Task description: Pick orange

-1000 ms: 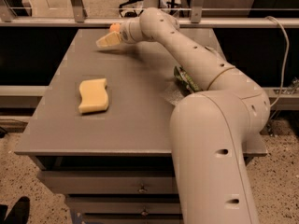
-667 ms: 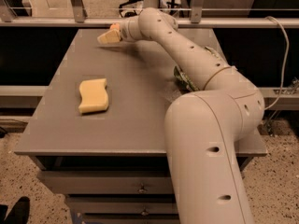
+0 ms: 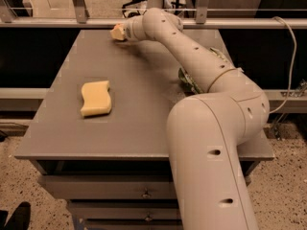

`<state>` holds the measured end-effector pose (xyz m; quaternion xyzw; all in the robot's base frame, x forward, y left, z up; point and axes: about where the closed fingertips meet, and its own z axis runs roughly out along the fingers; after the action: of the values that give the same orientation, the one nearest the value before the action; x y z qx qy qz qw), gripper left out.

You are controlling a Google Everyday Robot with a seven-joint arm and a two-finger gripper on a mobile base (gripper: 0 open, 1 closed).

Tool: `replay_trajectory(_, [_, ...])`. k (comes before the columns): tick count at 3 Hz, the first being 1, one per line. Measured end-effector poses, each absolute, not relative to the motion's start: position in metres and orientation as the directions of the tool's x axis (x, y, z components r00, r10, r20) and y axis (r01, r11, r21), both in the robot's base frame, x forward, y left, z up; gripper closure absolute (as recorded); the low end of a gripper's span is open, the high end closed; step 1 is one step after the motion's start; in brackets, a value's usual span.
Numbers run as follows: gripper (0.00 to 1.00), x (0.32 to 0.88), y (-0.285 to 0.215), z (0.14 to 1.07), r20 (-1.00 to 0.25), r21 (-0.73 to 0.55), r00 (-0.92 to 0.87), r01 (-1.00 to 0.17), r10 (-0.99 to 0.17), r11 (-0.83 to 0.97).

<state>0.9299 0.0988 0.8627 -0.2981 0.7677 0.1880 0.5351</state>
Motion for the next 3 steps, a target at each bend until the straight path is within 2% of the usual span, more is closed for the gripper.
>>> replay_trajectory(1, [0.92, 0.912, 0.085, 0.895, -0.945, -0.002, -0.239, -0.679, -0.224, 0.734])
replay_trajectory(2, [1.0, 0.876, 0.076, 0.928, -0.948, 0.057, -0.251, -0.737, -0.194, 0.673])
replay_trajectory(3, [1.0, 0.834, 0.063, 0.95, -0.947, 0.156, -0.287, -0.799, -0.141, 0.581])
